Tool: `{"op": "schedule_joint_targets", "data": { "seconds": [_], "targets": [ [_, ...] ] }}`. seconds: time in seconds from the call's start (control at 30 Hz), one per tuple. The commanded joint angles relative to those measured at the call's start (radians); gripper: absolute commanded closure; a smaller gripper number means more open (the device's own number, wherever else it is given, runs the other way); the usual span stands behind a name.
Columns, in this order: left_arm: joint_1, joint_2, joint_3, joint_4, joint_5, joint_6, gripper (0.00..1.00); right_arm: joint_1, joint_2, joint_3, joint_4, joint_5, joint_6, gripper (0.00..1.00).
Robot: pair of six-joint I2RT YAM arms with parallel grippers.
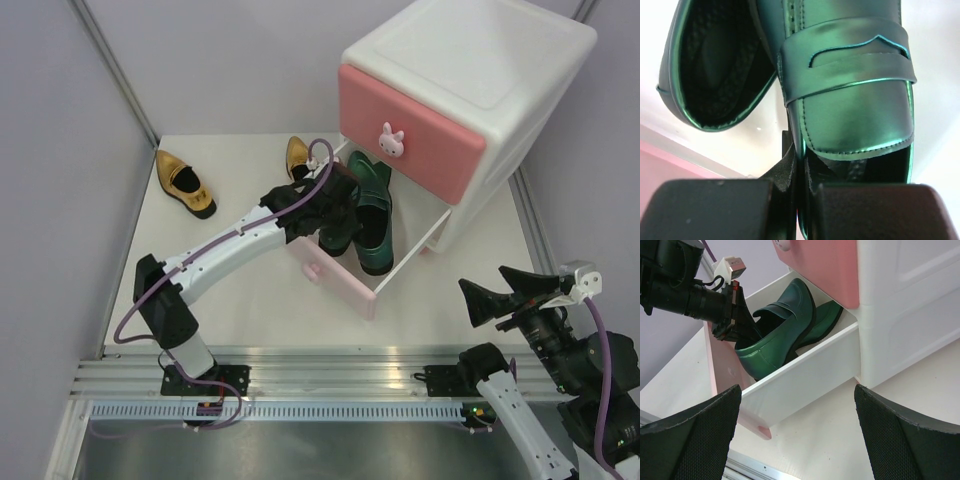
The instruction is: Place and organize the shoes in the shoe cabinet
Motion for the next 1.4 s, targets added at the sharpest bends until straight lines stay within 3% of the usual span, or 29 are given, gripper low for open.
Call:
{"op": "schedule_joint_targets", "data": {
  "seconds": [0.0, 0.4, 0.6, 0.9, 1.37],
  "targets": [
    [0.0, 0.006, 0.109, 0.069, 0.05, 0.162, 0.98, 0.0, -0.006, -0.001, -0.003, 0.022, 0.014, 0.02],
    [0.003, -0.023, 0.141, 0.036, 0.131, 0.446, 0.98, 0.0, 0.019, -0.007, 0.013, 0.029, 0.01, 0.02],
    [0.018, 0.044, 0.178, 0.025, 0.248, 0.547, 0.98, 0.0, 0.042, -0.009, 0.029, 0.02, 0.005, 0.02],
    [0.038, 0.113, 0.158, 0.063, 0.302, 0.44, 0.98, 0.0, 0.059, -0.021, 0.044, 0.02, 0.007, 0.02],
    [0.04, 0.179, 0.122, 0.135, 0.23, 0.463, 0.94, 0.002, 0.102, -0.019, 0.056, 0.025, -0.001, 0.02]
  ]
}}
